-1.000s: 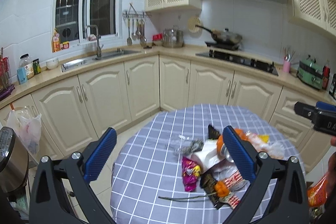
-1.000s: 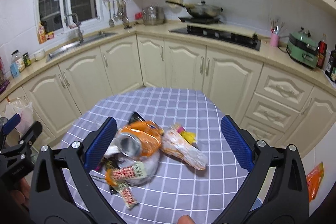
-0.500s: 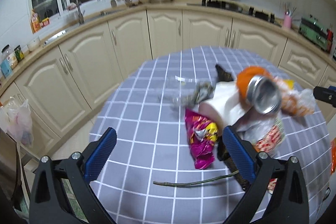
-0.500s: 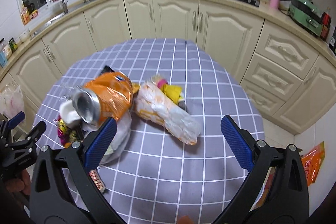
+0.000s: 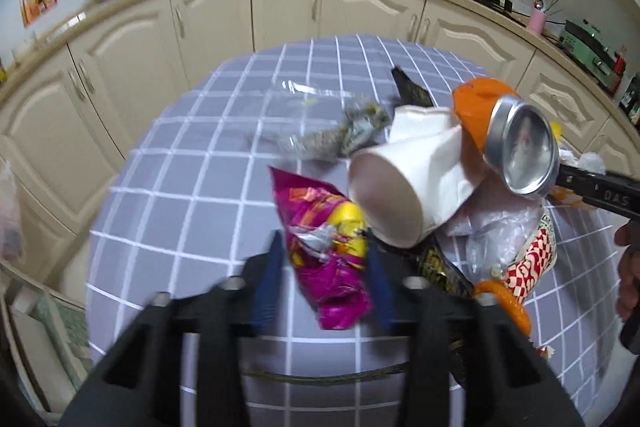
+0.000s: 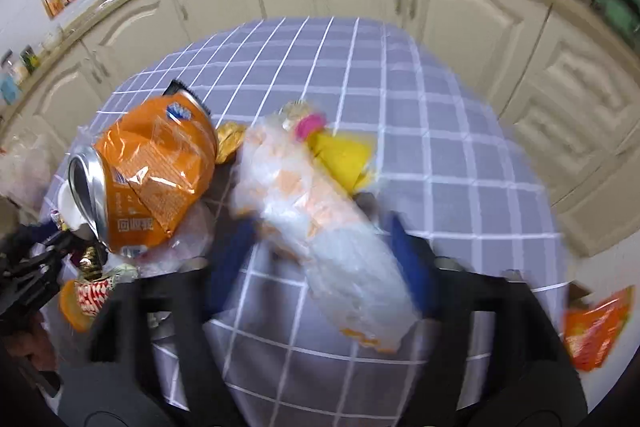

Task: Collect trash
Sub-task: 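Grasp the pink candy wrapper with the left tool while the right tool grasps the clear plastic bag, then carry both held items over the blue bin and open both tools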

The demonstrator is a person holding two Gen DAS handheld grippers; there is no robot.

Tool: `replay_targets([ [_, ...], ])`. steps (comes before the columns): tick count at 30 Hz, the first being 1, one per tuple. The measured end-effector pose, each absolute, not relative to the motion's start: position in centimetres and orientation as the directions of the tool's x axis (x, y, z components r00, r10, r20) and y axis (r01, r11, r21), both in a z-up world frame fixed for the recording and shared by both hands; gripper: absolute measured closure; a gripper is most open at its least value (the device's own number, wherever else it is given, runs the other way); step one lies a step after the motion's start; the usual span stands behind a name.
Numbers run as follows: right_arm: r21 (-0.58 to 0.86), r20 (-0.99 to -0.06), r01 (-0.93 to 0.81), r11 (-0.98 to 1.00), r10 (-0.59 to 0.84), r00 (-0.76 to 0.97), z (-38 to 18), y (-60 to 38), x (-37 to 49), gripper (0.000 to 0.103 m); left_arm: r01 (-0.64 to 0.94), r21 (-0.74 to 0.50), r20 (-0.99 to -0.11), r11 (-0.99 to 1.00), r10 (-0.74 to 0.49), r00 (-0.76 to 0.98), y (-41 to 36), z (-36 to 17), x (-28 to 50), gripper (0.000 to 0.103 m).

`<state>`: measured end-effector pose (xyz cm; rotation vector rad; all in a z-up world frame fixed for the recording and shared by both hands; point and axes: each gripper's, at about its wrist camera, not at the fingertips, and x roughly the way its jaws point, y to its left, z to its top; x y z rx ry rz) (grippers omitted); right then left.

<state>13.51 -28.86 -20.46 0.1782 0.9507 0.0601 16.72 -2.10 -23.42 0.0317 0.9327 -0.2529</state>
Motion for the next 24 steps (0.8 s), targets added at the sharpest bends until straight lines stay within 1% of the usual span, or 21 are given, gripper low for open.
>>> replay_targets([
  [1, 0.176, -0.802, 0.023, 0.984, 0.13, 0.583, -20.5, -28.9, 13.2, 0.064, 0.228, -0.085, -0.795, 0.97, -0.204, 0.571, -2.0, -23.5, 16.6, 0.07],
  [2, 0.19, -0.799, 0.019, 0.982, 0.143, 0.584, -20.5, -29.1, 12.8, 0.068, 0.228, -0.087, -0.795, 0.97, -0.206, 0.571, -2.0, -23.6, 16.5, 0.07],
  [8, 0.291, -0.766, 0.034, 0.956, 0.212, 0.607, -20.2, -31.4, 9.5, 0.069, 0.201, -0.075, -0.786, 0.977, -0.182, 0.591, -0.8, -23.2, 15.6, 0.071],
  [15, 0.37, -0.695, 0.008, 0.929, 0.271, 0.667, -17.5, -32.9, 6.4, 0.069, 0.186, -0.063, -0.732, 0.981, -0.172, 0.66, -0.3, -19.9, 13.6, 0.071],
  [21, 0.412, -0.622, 0.02, 0.911, 0.264, 0.737, -14.8, -35.6, 3.6, 0.069, 0.247, -0.071, -0.665, 0.966, -0.231, 0.711, -3.3, -15.3, 11.2, 0.071],
  [24, 0.421, -0.605, 0.057, 0.905, 0.234, 0.761, -14.4, -37.6, 1.9, 0.069, 0.336, -0.087, -0.639, 0.938, -0.312, 0.703, -6.9, -13.2, 10.2, 0.071],
])
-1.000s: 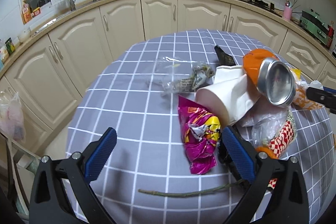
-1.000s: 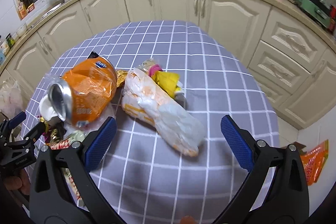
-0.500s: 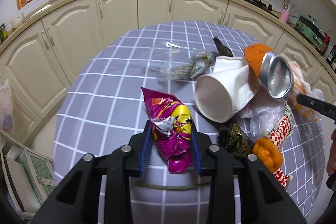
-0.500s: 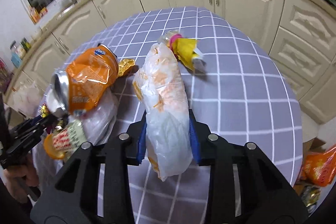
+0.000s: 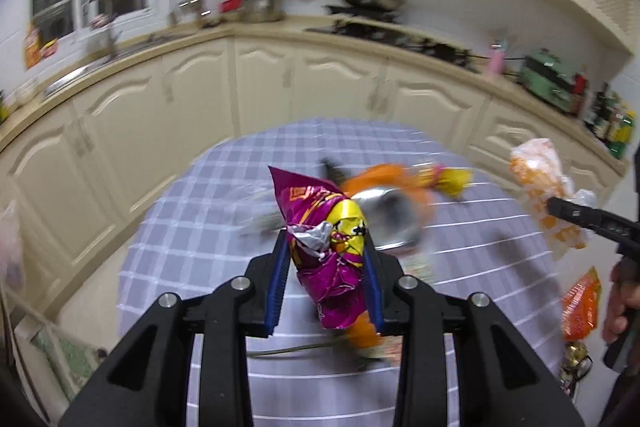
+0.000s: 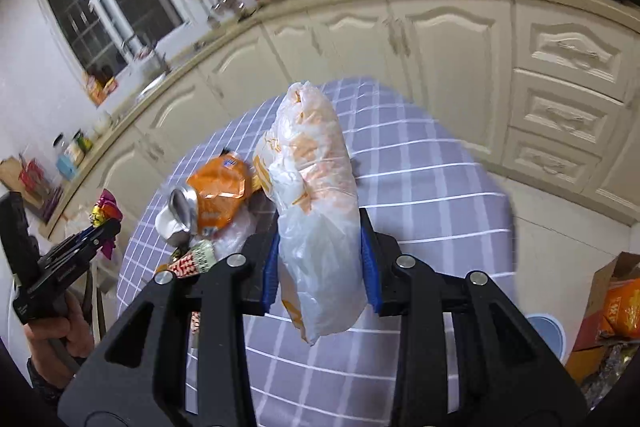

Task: Collect trash
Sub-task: 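Carry both held items over the blue bin and open both tools, then bring both open tools back over the trash pile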

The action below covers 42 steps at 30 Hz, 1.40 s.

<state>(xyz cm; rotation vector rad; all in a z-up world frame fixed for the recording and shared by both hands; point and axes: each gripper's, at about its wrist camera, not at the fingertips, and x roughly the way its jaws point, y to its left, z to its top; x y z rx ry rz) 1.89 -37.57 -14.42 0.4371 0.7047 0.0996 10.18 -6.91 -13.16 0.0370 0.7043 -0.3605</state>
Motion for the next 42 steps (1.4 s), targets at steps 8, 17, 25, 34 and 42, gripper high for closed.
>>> replay_targets([
  [8, 0.443, -0.627, 0.281, 0.851, 0.069, 0.776, -16.6, -46.8, -6.0, 0.069, 0.608, -0.101, -0.634, 0.787, -0.522, 0.571, -21.0, -12.4, 6.8, 0.07],
  [17, 0.402, -0.775, 0.645, 0.65, -0.135, 0.618, -25.0, -58.2, -17.5, 0.069, 0.839, -0.158, -0.742, 0.521, -0.623, 0.248, -38.4, -19.2, 0.7, 0.07],
  [25, 0.42, -0.865, 0.757, 0.502, -0.031, 0.5, -34.7, -61.4, -20.7, 0.069, 0.91, -0.15, -0.87, 0.386, -0.489, 0.063, -47.9, -29.5, -4.6, 0.07],
  [34, 0.483, -0.865, 0.78, 0.399, 0.075, 0.497, -41.3, -63.2, -20.7, 0.055, 0.932, -0.151, -0.941, 0.331, -0.336, -0.033, -53.7, -37.3, -5.3, 0.059],
  [42, 0.478, -0.868, 0.808, 0.345, 0.041, 0.495, -41.0, -62.9, -21.6, 0.014, 0.929, -0.102, -0.927, 0.357, -0.372, 0.041, -53.7, -35.8, -4.1, 0.012],
])
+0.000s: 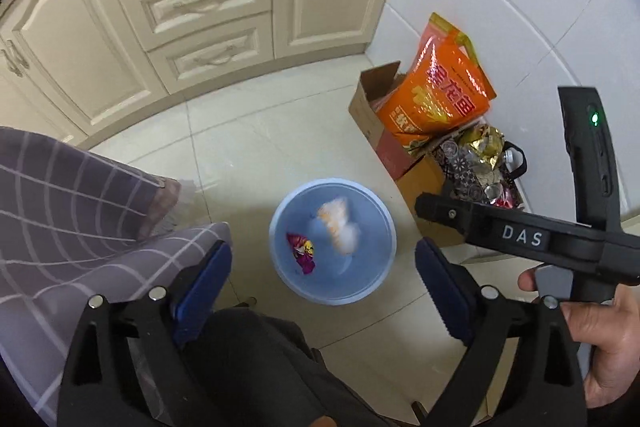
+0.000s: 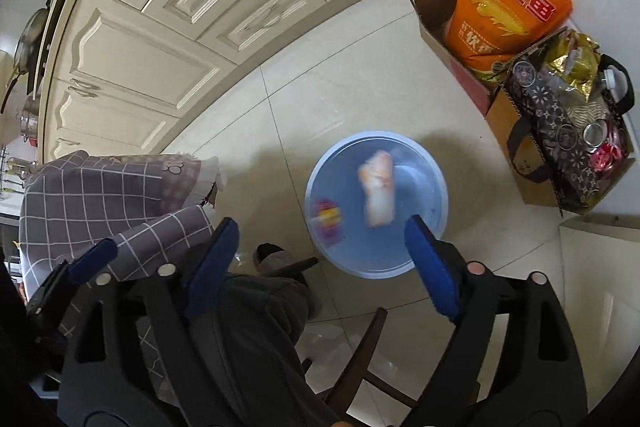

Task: Collect trash
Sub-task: 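Bring both open tools back over the trash pile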

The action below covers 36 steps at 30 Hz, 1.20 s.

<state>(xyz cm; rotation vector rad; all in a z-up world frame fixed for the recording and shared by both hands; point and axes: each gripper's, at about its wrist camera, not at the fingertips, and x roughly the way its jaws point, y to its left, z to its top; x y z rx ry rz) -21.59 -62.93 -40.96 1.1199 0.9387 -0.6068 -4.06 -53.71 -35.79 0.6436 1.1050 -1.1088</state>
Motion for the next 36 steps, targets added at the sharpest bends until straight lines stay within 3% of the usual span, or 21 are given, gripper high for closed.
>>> replay_targets([
  [2, 0.462, -0.873, 0.812, 0.356, 0.02, 0.488, -40.4, -62.8, -21.6, 0.006, 0.926, -0.097, -0.916, 0.365, -0.397, 0.06, -52.9, -34.4, -3.9, 0.012],
  [19, 0.458, -0.783, 0.708, 0.538, -0.132, 0.607, -26.5, -58.0, -17.3, 0.006, 0.88, -0.096, -0.733, 0.466, -0.631, 0.254, -43.1, -20.4, -2.1, 0.009],
  [27, 0.458, -0.703, 0.588, 0.667, -0.133, 0.698, -19.4, -53.6, -12.9, 0.006, 0.825, -0.07, -0.648, 0.56, -0.654, 0.389, -37.5, -15.5, 0.1, 0.008],
  [36, 0.442, -0.654, 0.451, 0.775, -0.066, 0.754, -15.2, -47.8, -7.8, 0.006, 0.738, -0.064, -0.567, 0.672, -0.633, 0.527, -30.3, -12.0, 2.4, 0.008],
])
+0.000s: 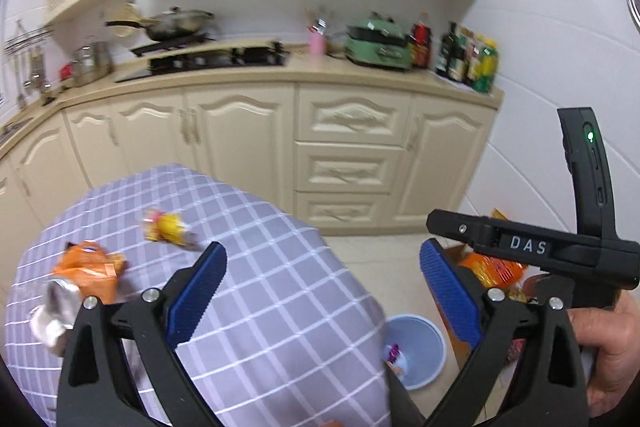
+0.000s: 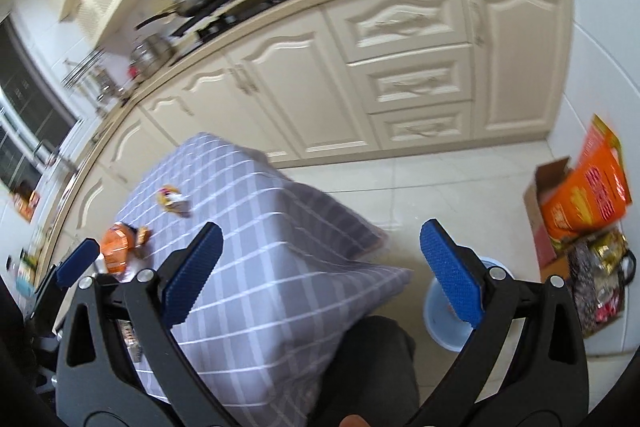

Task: Collect trash
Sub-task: 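Bring both open tools back over the trash pile, then grasp the orange candy with the left tool while the right tool grasps a red-white wrapper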

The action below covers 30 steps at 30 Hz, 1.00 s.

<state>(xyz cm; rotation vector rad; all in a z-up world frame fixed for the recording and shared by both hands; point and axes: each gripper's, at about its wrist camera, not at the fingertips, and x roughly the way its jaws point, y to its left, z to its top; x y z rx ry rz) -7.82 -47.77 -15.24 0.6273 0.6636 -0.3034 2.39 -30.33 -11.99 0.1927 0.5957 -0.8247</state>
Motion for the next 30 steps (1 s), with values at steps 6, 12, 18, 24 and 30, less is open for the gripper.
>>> replay_targets([
  [6, 0.426, -0.639, 0.354, 0.833, -0.001, 0.769, -14.0, -43.8, -5.0, 0.006, 0.652, -0.065, -0.544, 0.755, -0.575, 0.611, -24.8, -11.2, 3.7, 0.008],
  [12, 0.409, -0.628, 0.265, 0.873, 0.058, 0.776, -12.8, -39.4, -2.5, 0.006, 0.554, -0.059, -0.536, 0.831, -0.495, 0.685, -19.2, -11.0, 5.2, 0.008],
  [18, 0.385, -0.643, 0.172, 0.907, 0.13, 0.754, -13.2, -35.1, -0.5, 0.006, 0.461, -0.033, -0.542, 0.887, -0.404, 0.737, -13.3, -12.2, 6.0, 0.008],
  [24, 0.375, -0.681, 0.087, 0.923, 0.211, 0.702, -15.0, -30.8, 0.9, 0.006, 0.376, 0.013, -0.601, 0.927, -0.293, 0.743, -7.6, -15.4, 6.6, 0.008],
  [30, 0.347, -0.73, 0.008, 0.938, 0.264, 0.63, -17.1, -26.8, 2.0, 0.006, 0.388, 0.071, -0.654, 0.919, -0.25, 0.714, -4.9, -18.1, 6.7, 0.008],
])
